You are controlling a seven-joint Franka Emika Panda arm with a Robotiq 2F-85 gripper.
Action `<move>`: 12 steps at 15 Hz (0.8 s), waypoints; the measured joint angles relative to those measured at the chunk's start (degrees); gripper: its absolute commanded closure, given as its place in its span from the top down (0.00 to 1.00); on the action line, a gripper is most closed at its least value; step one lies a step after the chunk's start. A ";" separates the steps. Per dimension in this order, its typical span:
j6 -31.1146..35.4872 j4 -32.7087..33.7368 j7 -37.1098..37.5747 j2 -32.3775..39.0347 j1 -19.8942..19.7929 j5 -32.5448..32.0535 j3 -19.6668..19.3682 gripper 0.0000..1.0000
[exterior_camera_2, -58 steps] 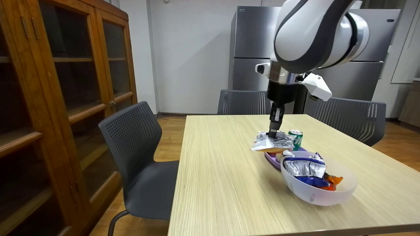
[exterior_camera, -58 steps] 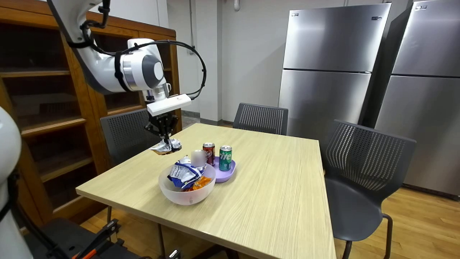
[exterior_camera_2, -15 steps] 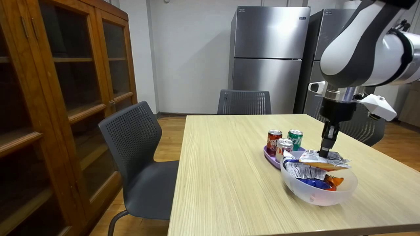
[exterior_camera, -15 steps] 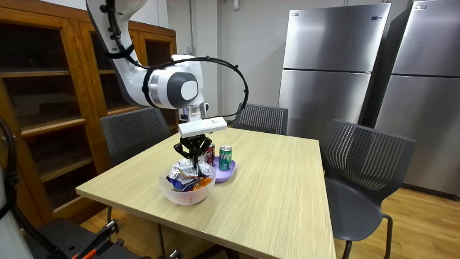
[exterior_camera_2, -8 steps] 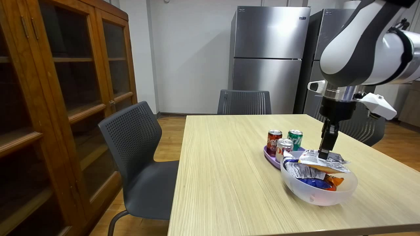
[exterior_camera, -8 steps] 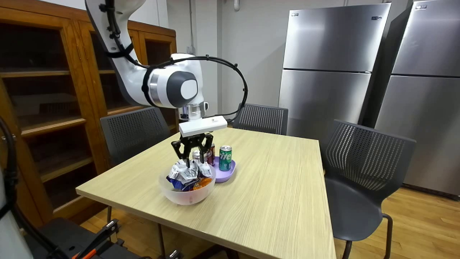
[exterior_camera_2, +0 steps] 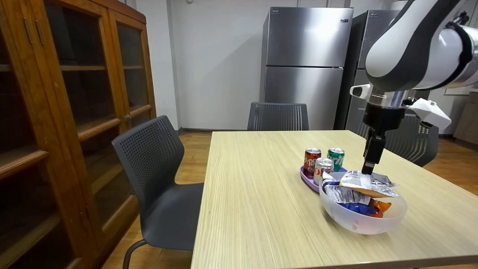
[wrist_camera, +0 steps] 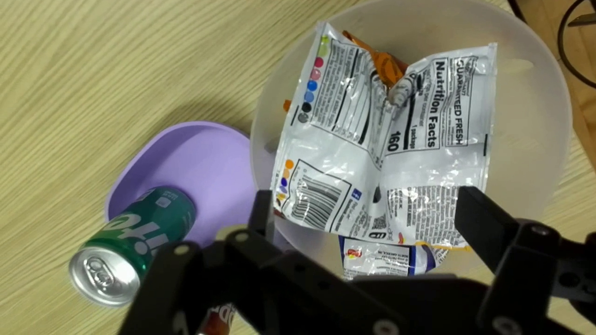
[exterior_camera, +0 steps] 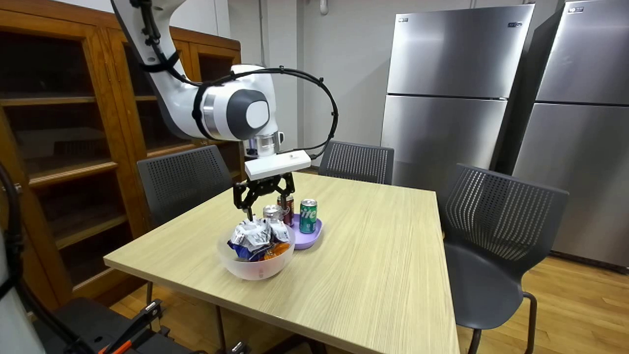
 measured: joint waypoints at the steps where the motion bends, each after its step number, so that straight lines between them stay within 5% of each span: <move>1: 0.01 -0.03 0.00 -0.53 0.01 0.00 0.11 1.00; 12: 0.07 -1.08 0.04 -5.78 0.09 0.06 0.06 1.00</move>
